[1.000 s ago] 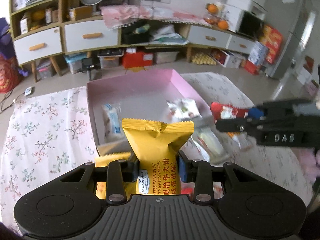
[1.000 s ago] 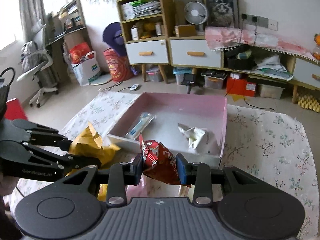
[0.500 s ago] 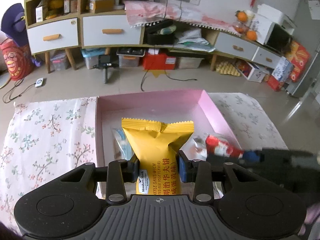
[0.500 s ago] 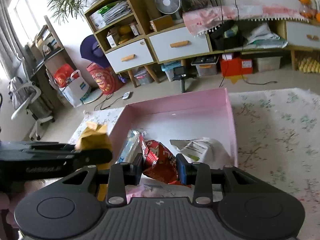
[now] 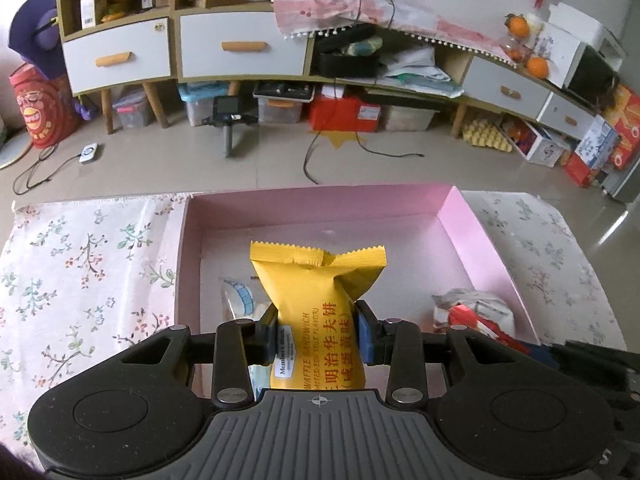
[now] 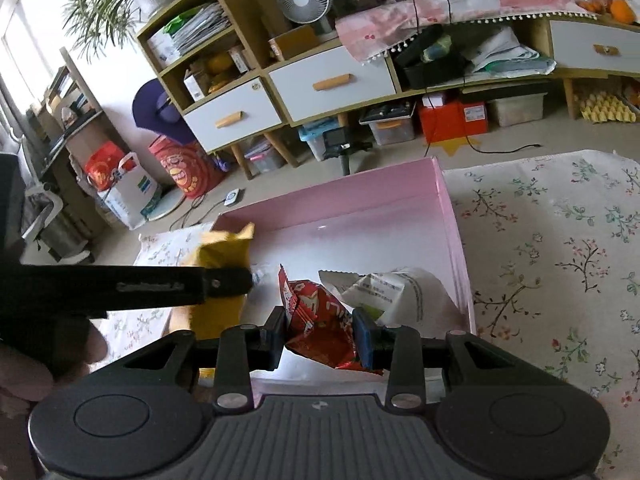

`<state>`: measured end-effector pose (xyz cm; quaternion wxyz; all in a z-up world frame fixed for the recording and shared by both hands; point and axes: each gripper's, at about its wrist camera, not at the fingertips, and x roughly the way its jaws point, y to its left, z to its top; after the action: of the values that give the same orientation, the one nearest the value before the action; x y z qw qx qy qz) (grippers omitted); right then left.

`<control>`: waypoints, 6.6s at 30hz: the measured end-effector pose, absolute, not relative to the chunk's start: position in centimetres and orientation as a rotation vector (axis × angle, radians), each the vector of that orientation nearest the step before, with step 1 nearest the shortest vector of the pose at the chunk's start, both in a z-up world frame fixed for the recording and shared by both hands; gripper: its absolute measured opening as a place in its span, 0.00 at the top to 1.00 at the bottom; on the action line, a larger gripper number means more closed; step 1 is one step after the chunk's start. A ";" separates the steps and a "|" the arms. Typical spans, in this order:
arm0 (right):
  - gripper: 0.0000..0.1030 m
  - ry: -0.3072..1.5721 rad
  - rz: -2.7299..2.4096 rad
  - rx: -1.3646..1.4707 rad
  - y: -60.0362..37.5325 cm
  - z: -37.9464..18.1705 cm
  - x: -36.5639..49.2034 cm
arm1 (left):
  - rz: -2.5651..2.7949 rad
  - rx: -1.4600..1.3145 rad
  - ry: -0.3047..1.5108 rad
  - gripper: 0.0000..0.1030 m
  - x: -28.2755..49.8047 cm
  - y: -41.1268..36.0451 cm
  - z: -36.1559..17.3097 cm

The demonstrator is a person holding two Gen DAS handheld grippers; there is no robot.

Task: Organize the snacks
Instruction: 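Carry both packets into the pink box and open both grippers, then withdraw both grippers from the box toward the remaining snacks, then grasp the long gold bar with the left gripper while the right gripper grasps a red-and-white wrapper, then carry both snacks into the pink box and open both grippers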

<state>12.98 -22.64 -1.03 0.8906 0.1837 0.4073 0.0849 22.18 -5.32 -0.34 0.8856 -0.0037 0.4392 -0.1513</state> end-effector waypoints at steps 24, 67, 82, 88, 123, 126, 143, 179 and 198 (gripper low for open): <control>0.54 0.796 0.174 0.416 -23.5 0.8 12.5 | -0.300 0.020 0.906 0.36 20.2 -4.6 0.2; 0.20 0.794 0.249 0.002 -21.8 1.4 2.4 | -0.459 0.255 0.821 0.06 3.8 -1.5 -0.9; 0.20 0.811 0.297 -0.135 -20.7 -0.7 0.0 | -0.487 0.359 0.871 0.06 0.8 0.7 -3.7; 0.20 0.747 0.336 -0.133 -19.9 0.3 -0.6 | -0.465 0.283 0.877 0.06 1.2 2.3 -3.0; 0.46 0.846 0.539 -0.296 -12.9 -2.8 -1.0 | -0.342 0.270 0.964 0.15 2.5 5.9 -3.4; 0.45 0.849 0.551 -0.299 -12.6 -2.8 -1.1 | -0.404 0.200 0.987 0.15 2.4 5.5 -3.4; 0.52 0.866 0.534 -0.279 -12.0 -3.5 -0.5 | -0.315 0.200 1.010 0.66 3.0 4.9 -4.4; 0.91 0.832 0.525 -0.272 -12.6 -1.0 -0.3 | -0.539 0.240 0.942 0.74 0.2 2.6 -0.6; 0.91 0.774 0.470 -0.220 -14.4 2.0 1.8 | -0.498 0.195 0.856 0.74 2.9 1.6 2.4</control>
<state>1.79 -14.43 1.97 0.8934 -0.1061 0.3732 0.2266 2.91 1.64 2.43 0.8753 0.0933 0.4102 -0.2386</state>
